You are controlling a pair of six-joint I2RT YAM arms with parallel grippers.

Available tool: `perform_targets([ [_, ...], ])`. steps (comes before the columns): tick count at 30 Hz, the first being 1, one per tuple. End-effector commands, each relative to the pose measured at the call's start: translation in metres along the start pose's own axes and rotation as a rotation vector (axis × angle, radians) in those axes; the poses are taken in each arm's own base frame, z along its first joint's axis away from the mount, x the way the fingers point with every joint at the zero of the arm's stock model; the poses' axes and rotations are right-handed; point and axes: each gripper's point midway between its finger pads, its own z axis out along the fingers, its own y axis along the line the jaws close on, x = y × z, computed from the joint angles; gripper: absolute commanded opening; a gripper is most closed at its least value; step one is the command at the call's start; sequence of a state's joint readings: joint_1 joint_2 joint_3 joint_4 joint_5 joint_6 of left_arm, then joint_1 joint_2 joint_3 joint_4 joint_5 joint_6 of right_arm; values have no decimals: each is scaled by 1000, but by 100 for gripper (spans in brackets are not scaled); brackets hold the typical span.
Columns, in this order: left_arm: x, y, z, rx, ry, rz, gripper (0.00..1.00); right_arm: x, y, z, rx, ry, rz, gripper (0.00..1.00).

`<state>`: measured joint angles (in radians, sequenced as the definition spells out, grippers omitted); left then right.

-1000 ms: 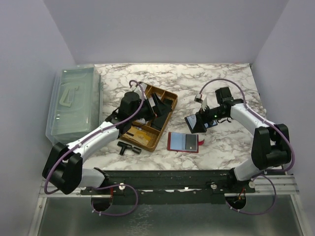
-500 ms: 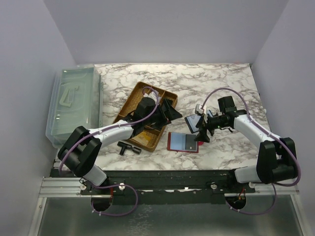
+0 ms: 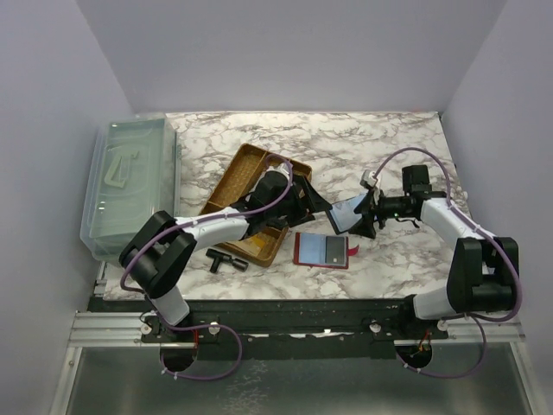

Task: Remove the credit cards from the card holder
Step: Remove the credit card from the card holder.

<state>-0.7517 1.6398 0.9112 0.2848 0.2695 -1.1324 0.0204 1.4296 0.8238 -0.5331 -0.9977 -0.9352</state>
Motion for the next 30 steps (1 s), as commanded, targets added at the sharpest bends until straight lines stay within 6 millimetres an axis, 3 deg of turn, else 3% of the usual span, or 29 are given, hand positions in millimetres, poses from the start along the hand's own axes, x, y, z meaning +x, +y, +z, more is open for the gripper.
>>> perform_targets([
  [1,8,-12,16,37,55,-5,80,-17,-14,4,38,-69,149,80],
  [9,18,-2,48,21,127,-21,70,1,-50,0,269,-14,341,60],
  [12,18,3,58,12,138,-24,67,6,-58,3,287,1,399,55],
  [18,20,9,72,6,162,-24,62,18,-73,11,295,61,539,32],
  [24,22,14,83,0,188,-14,56,23,-78,17,264,96,619,22],
  [27,19,17,83,-7,183,-12,56,20,-77,17,254,86,619,10],
  [30,19,20,82,-13,184,-8,56,19,-74,18,244,78,615,8],
])
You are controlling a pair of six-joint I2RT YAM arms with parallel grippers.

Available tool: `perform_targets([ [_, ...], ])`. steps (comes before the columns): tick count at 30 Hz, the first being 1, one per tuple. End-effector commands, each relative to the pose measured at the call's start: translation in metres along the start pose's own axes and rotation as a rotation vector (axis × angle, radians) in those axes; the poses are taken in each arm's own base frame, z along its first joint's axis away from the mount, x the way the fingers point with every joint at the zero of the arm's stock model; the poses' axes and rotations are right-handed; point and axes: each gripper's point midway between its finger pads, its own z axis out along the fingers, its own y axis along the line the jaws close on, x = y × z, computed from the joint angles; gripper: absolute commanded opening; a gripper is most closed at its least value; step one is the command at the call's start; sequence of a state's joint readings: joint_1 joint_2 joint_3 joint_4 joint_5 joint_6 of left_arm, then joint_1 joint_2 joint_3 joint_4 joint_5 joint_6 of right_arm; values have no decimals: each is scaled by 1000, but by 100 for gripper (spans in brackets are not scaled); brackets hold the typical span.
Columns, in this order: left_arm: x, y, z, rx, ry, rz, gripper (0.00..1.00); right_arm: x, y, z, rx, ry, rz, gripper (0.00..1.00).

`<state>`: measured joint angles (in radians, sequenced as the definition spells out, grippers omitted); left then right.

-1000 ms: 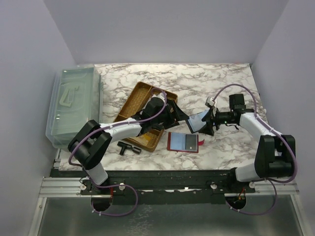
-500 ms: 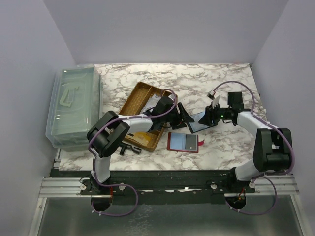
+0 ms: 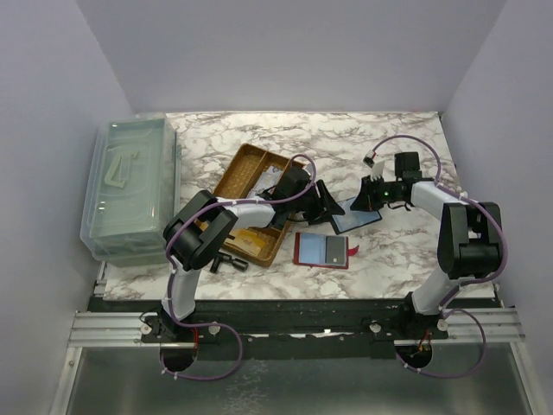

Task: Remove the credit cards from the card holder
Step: Remove the credit card from the card holder.

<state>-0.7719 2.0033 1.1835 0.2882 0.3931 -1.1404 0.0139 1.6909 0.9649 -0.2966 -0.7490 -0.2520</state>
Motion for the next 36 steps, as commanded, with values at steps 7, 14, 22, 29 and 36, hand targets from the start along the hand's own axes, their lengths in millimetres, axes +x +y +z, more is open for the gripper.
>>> perform_targets([
  [7,1,1,1,9,23,35,56,-1,17,-4,-75,10,0,23],
  [14,0,-1,-2,10,17,42,56,-3,37,-12,-172,-14,-94,41],
  [22,-4,-1,-7,4,7,48,55,5,51,-25,-311,-46,-673,73],
  [29,-6,0,-17,-31,-22,89,55,15,41,-15,-404,-62,-1143,86],
  [36,-7,7,-27,-62,-50,101,55,11,19,8,-337,9,-1193,89],
])
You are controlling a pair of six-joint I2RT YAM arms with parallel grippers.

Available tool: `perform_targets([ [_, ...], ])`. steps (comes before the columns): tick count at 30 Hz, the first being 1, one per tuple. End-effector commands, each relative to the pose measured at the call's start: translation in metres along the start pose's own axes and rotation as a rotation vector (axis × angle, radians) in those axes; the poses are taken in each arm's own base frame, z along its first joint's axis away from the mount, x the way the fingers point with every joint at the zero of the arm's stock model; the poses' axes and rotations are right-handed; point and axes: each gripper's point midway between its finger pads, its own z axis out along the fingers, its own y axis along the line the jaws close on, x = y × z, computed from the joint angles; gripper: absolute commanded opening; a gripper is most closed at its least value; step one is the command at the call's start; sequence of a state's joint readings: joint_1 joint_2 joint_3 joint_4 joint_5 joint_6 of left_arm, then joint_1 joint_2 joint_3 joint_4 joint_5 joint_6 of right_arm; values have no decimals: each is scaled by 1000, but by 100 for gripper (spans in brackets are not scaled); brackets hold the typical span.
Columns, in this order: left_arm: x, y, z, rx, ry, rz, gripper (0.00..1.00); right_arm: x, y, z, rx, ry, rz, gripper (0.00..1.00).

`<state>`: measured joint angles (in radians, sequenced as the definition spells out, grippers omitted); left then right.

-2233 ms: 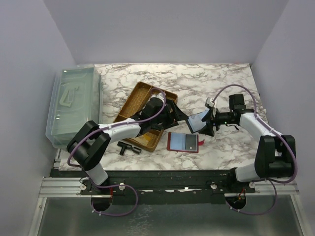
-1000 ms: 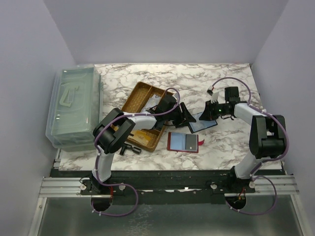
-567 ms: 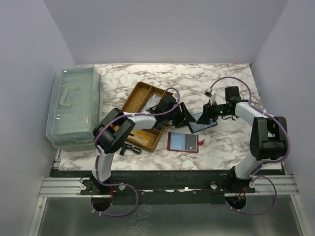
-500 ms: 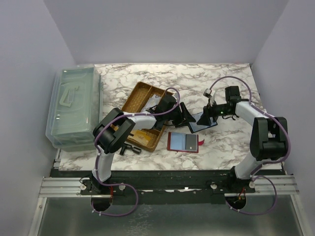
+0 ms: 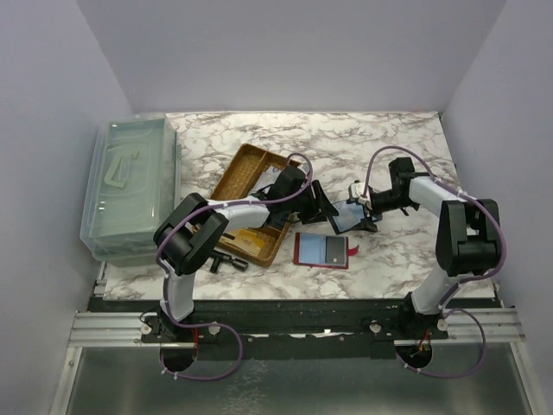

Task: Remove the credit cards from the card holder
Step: Remove the credit card from the card holder.

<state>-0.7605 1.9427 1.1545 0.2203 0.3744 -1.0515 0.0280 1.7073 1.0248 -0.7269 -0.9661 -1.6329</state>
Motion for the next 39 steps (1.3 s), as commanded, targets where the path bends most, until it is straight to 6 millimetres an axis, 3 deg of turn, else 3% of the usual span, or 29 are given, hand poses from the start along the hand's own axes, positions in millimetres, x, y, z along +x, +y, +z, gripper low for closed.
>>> perform_targets([
  [1,-6,1,-11,-22,-39,35,55,10,-13,11,-13,67,-93,88],
  [7,-6,0,-10,-10,-31,32,55,17,-5,22,-12,91,-41,87],
  [16,-3,-4,-5,38,-3,-11,55,26,-7,20,61,134,22,82],
  [23,-2,-2,-5,37,2,-26,55,15,-21,13,148,124,61,77],
  [31,-6,-11,2,86,16,-67,55,5,-22,8,177,107,109,70],
  [39,-11,-9,5,79,1,-81,55,21,-15,10,183,156,124,79],
])
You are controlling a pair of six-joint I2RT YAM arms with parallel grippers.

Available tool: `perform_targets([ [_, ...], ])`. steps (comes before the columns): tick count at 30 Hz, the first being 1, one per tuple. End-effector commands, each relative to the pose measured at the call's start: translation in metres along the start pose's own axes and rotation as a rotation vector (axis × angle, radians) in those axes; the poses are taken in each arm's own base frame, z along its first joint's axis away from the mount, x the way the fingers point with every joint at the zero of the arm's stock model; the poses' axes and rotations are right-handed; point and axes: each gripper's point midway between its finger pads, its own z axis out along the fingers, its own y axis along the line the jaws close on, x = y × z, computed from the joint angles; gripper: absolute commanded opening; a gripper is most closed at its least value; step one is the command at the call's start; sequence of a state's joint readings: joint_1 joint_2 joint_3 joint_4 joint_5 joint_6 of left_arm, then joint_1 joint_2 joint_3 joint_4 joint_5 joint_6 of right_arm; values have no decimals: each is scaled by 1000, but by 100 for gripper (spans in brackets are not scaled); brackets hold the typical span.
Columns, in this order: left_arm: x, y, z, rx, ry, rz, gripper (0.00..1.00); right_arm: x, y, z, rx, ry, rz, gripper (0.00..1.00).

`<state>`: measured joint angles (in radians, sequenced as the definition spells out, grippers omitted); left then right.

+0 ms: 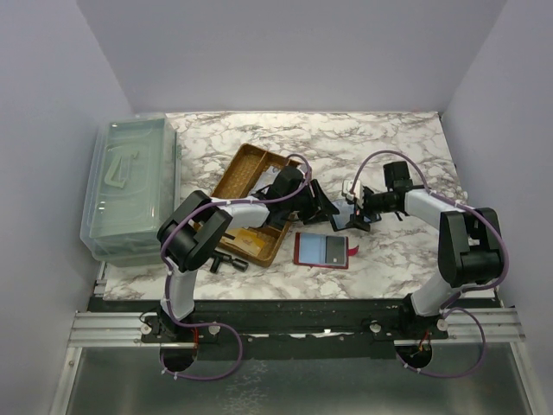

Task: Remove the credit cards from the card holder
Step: Remove the credit card from the card holder.

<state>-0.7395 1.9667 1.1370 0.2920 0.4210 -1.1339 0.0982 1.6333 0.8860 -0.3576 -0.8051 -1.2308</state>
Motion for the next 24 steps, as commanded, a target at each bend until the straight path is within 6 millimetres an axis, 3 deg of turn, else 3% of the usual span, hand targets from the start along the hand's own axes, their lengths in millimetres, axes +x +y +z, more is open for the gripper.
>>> perform_targets([
  [1,-7,-9,3,36,-11,-2,55,10,-2,0,31,45,8,79],
  [8,-6,-4,4,24,-11,-12,55,17,-7,4,53,60,62,79],
  [24,-13,0,21,8,-9,-34,56,26,1,7,51,72,111,81],
])
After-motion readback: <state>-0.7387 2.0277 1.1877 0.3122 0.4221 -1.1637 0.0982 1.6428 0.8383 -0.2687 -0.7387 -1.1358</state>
